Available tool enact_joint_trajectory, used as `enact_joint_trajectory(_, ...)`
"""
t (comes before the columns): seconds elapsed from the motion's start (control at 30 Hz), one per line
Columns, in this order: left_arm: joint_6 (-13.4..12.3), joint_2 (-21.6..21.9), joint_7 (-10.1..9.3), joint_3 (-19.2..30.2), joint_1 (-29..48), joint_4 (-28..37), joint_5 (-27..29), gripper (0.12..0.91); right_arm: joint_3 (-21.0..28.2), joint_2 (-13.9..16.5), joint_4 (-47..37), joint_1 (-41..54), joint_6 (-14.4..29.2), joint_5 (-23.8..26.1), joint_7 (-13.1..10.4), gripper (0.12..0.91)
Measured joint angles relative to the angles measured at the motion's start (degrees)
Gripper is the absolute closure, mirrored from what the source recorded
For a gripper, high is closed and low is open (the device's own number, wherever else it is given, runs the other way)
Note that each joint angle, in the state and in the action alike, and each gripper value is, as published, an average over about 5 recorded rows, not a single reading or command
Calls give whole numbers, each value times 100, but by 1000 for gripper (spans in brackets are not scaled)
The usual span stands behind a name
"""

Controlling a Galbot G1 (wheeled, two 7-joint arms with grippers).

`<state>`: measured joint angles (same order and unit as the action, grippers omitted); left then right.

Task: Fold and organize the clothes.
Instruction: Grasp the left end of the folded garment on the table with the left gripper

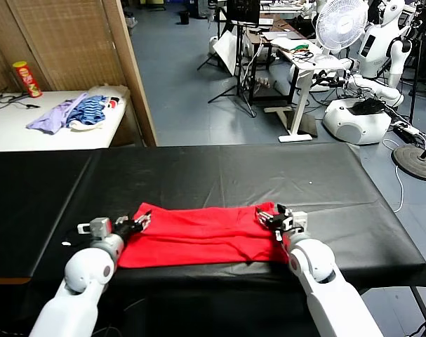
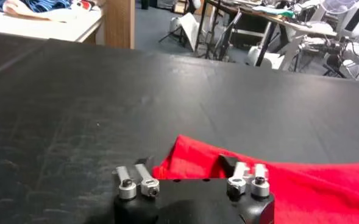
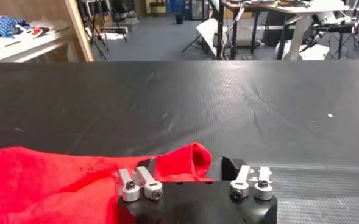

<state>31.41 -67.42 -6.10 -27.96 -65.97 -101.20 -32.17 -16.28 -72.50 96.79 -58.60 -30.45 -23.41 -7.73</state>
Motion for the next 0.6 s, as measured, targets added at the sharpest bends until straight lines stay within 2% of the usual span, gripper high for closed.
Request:
enact_joint_trajectory(0.13, -176, -41, 4, -9, -28, 33, 178, 834, 20, -94, -6, -60, 232, 177, -201, 744)
enact_joint_trajectory(0.2, -300, -57, 5, -19, -75, -6, 366, 875, 30, -149, -7, -106, 360, 313, -357, 841)
enact_joint_trajectory(0.27, -420, -75, -1, -34, -135, -68, 634, 887, 38, -197, -5, -156, 467, 455, -472, 882)
enact_joint_trajectory(0.37, -504, -110, -37, -71, -237, -179, 1003, 890, 39, -239, 19, -227, 542, 574, -515, 879)
enact_joint_trajectory(0.6, -446, -180, -85, -192, -489, -381, 1253, 888, -63, -178, 137, -374, 557, 530, -262, 860)
